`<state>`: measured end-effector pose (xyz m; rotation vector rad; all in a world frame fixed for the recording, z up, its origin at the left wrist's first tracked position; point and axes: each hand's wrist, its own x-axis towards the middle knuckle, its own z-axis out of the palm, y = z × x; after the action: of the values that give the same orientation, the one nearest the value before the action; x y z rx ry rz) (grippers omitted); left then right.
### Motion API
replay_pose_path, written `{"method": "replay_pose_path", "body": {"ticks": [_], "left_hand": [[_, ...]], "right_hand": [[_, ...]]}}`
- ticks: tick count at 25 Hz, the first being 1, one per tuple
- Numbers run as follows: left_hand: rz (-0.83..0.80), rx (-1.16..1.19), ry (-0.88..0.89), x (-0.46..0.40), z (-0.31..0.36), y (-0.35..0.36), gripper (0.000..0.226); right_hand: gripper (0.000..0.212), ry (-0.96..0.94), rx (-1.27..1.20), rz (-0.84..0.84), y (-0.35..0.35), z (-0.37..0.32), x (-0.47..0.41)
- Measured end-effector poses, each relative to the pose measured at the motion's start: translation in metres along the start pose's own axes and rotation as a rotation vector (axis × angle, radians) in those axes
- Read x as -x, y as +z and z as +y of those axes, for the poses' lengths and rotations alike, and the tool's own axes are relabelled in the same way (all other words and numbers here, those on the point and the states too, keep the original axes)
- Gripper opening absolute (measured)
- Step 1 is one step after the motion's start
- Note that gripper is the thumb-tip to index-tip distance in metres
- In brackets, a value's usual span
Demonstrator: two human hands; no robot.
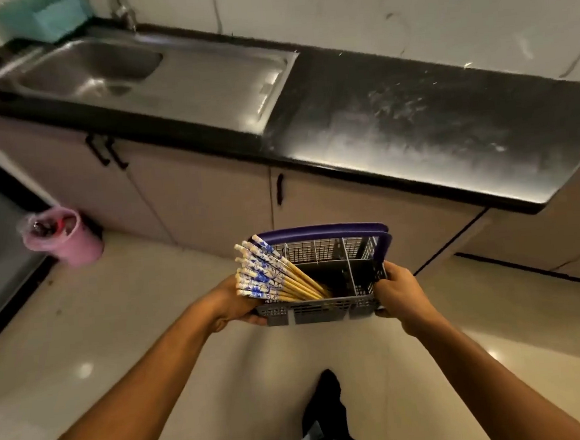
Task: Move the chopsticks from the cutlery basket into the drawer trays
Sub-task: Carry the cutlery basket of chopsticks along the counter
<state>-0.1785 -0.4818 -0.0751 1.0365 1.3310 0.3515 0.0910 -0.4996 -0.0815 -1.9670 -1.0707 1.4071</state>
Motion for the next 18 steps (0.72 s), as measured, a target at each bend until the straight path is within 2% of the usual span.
{"method": "replay_pose_path", "body": {"ticks": [6,9,18], "left_hand": [[0.129,0.224,-0.072,0.082,-0.142,-0.019,0.039],[0.269,0.348,-0.083,0.131,-0.199,-0.012,0.044],[0.753,0.715,-0.144,0.275,-0.301,0.098,0.045]], "right_hand": [[0.042,0.010,0.216,-0.303,0.081,0.019,0.031],[0.035,-0.043,0.329,-0.464,0.124,0.025,0.042],[0.036,-0.252,0.689,-0.902,0.227,0.061,0.106]]}}
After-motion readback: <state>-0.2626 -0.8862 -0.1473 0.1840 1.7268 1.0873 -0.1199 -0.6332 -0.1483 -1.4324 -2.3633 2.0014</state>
